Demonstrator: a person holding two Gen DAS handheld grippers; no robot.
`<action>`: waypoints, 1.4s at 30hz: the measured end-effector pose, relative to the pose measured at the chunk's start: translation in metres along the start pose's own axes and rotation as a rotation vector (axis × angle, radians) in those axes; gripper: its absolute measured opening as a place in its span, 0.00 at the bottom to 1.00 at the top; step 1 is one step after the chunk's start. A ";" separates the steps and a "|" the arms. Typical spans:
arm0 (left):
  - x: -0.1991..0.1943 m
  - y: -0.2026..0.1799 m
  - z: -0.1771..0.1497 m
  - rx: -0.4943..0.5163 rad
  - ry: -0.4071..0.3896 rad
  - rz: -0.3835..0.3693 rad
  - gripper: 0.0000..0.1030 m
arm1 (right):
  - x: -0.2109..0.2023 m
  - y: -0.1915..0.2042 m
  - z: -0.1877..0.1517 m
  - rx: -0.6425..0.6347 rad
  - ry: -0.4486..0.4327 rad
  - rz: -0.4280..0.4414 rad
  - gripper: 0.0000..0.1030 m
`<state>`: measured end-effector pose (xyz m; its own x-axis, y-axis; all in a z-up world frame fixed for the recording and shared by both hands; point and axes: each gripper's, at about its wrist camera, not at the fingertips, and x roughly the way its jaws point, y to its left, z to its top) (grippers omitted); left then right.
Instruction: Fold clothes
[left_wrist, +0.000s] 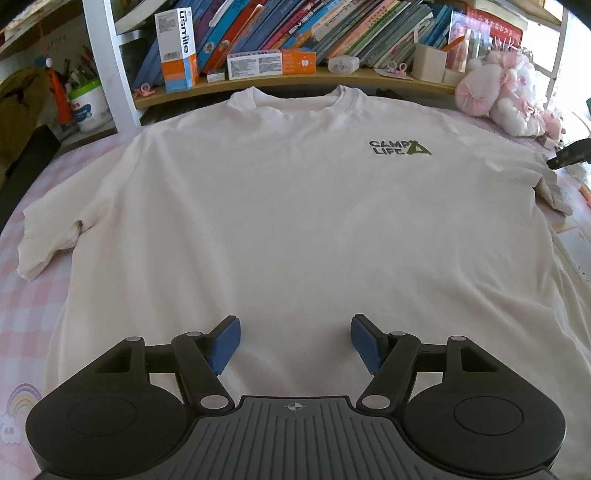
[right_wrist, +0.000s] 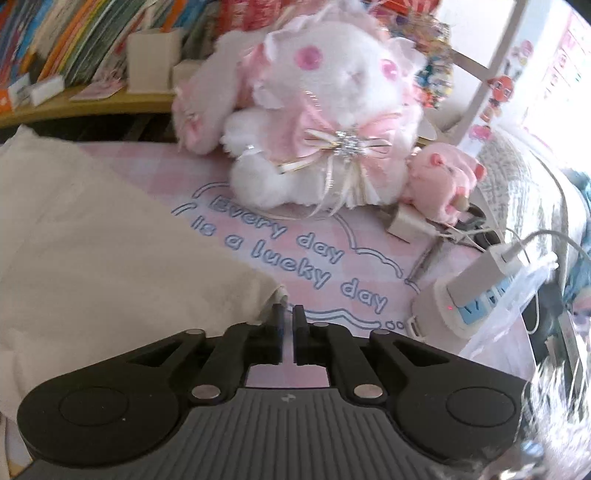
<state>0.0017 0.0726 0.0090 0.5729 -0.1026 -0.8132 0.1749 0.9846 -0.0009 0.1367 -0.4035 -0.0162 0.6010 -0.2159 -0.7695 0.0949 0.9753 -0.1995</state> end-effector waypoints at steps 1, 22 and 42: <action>-0.001 0.001 0.000 -0.008 0.001 0.005 0.66 | -0.003 -0.002 -0.001 0.011 -0.006 -0.006 0.05; -0.044 0.118 -0.029 -0.351 -0.107 0.142 0.66 | -0.064 0.060 -0.048 -0.043 0.072 0.154 0.13; -0.015 0.166 -0.042 -0.328 -0.072 0.090 0.42 | -0.173 0.120 -0.132 0.088 0.116 0.216 0.39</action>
<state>-0.0112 0.2431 -0.0034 0.6314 -0.0113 -0.7753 -0.1389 0.9821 -0.1274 -0.0606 -0.2554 0.0124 0.5205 -0.0007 -0.8538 0.0456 0.9986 0.0270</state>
